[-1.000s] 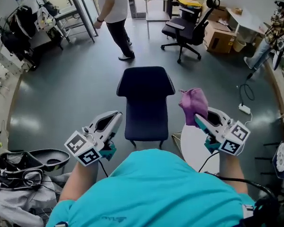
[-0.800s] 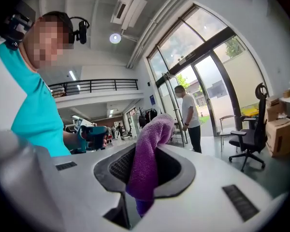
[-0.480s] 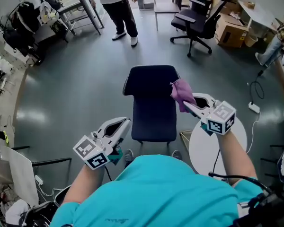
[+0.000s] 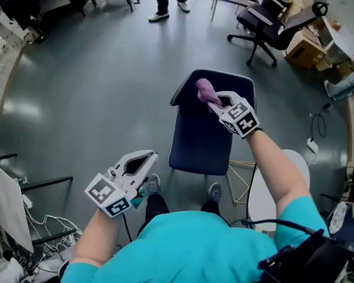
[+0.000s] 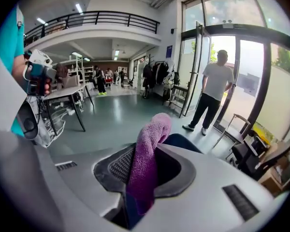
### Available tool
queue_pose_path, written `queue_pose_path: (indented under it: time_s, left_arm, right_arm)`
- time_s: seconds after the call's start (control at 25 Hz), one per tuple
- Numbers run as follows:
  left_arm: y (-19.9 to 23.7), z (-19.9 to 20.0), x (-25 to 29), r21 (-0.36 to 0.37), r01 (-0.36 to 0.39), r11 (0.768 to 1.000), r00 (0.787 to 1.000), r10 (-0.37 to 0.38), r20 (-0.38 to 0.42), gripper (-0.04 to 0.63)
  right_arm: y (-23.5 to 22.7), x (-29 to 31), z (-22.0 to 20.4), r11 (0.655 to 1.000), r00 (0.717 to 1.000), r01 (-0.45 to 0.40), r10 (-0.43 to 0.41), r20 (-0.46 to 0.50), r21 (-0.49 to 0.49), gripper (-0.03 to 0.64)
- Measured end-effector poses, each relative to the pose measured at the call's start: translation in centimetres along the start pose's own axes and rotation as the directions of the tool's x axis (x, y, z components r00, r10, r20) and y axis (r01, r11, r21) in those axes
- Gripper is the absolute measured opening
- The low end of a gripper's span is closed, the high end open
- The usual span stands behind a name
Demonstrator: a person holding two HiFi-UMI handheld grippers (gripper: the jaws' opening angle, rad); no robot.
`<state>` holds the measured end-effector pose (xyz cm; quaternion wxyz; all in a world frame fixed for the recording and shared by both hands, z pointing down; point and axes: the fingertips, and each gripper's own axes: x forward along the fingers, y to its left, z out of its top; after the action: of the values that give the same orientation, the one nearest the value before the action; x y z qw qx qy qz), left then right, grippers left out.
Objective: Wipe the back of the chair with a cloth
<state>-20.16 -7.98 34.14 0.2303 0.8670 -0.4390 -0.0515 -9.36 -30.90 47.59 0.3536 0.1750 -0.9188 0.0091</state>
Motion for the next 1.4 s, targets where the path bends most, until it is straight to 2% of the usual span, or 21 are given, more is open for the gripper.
queue_pose_path:
  time_s: [0.16,0.32,0.56,0.84,1.04,1.28,1.4]
  left_arm:
    - [4.4,-3.0,-4.1,-0.049,-0.061,0.997,0.998,0.061,0.001,0.003]
    - [8.2,-5.0,-7.1,-0.085,-0.115,0.99,0.993,0.116,0.005,0.003]
    - [11.3,-7.0,-8.2,-0.093,-0.143,0.985,0.99,0.143,-0.004,0.003]
    - [11.7,-7.8,-5.6,-0.096,-0.114,0.989,0.993,0.116,0.015,0.003]
    - [10.0,-8.3,-2.7,-0.099,-0.058,0.993,0.998,0.056,-0.022,0.003]
    - [7.7,-9.2,2.7,-0.091,-0.006,0.996,0.998,0.001,-0.062,0.003]
    - [6.1,-9.4,5.2,-0.086,0.037,0.996,0.996,-0.044,-0.084,0.003]
  right_arm:
    - [1.2,8.6,1.6,0.998,0.998,-0.015,0.011,-0.054,-0.067,0.086]
    - [1.5,15.3,2.7,0.997,0.996,-0.009,0.002,-0.087,-0.081,0.086]
    - [-0.5,19.5,0.8,0.992,0.98,0.072,-0.091,-0.176,-0.107,0.086]
    - [-2.7,19.6,-2.2,0.987,0.966,0.127,-0.146,-0.214,-0.102,0.087]
    - [-4.9,17.7,-4.3,0.979,0.952,0.189,-0.202,-0.228,-0.08,0.087]
    - [-10.2,13.1,-9.4,0.964,0.929,0.258,-0.265,-0.26,-0.061,0.087]
    - [-12.6,9.9,-12.9,0.949,0.907,0.314,-0.308,-0.287,-0.025,0.087]
